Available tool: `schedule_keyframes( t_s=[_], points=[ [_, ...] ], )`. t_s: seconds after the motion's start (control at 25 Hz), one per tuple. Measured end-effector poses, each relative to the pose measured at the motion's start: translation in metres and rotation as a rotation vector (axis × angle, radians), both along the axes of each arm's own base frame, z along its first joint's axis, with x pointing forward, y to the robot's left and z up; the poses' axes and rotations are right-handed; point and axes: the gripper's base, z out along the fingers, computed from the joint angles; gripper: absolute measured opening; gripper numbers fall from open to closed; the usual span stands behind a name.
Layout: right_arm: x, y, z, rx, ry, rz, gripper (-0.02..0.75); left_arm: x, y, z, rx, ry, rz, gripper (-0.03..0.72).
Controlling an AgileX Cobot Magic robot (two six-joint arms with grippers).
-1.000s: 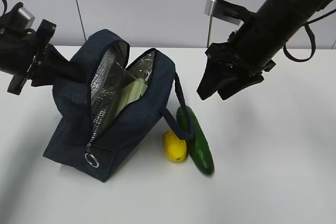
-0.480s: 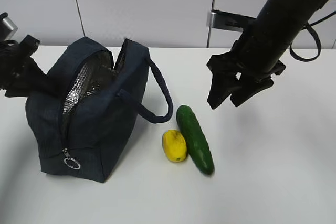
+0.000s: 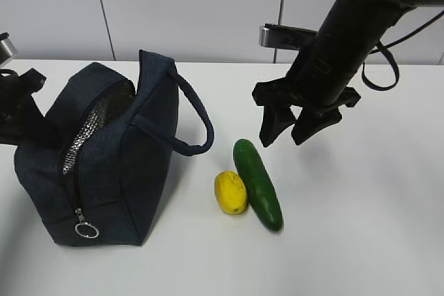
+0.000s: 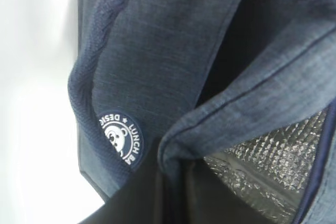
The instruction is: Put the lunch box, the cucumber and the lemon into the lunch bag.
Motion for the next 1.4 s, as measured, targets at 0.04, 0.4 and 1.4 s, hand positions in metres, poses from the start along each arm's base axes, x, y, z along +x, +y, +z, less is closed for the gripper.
schedule_keyframes(
  t_s=[0.04,0.4,1.4],
  points=[
    [0.002,0.001,-0.004,0.004,0.005,-0.006,0.451,0.0,0.0,0.0,0.002,0.0,-0.001,0.001],
    [0.019,0.009,-0.027,0.048,-0.025,-0.062,0.451,0.0,0.0,0.0,0.001,0.0,0.001,0.001],
    [0.037,0.033,-0.089,-0.008,0.042,-0.021,0.457,0.0,0.0,0.0,-0.001,0.001,0.001,0.001]
  ],
)
